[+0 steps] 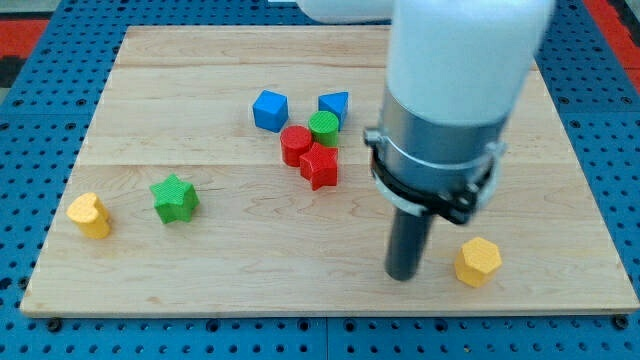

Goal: Push the red star into the red circle

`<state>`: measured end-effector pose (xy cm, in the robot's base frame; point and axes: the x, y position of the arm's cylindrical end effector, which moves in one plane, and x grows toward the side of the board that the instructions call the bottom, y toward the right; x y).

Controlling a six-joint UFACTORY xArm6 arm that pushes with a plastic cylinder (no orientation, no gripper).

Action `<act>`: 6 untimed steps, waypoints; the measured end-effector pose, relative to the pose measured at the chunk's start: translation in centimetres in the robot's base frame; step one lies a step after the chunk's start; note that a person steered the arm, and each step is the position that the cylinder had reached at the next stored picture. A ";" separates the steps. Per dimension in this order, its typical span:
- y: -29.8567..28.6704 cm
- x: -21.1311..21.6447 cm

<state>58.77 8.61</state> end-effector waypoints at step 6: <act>-14.4 -14.4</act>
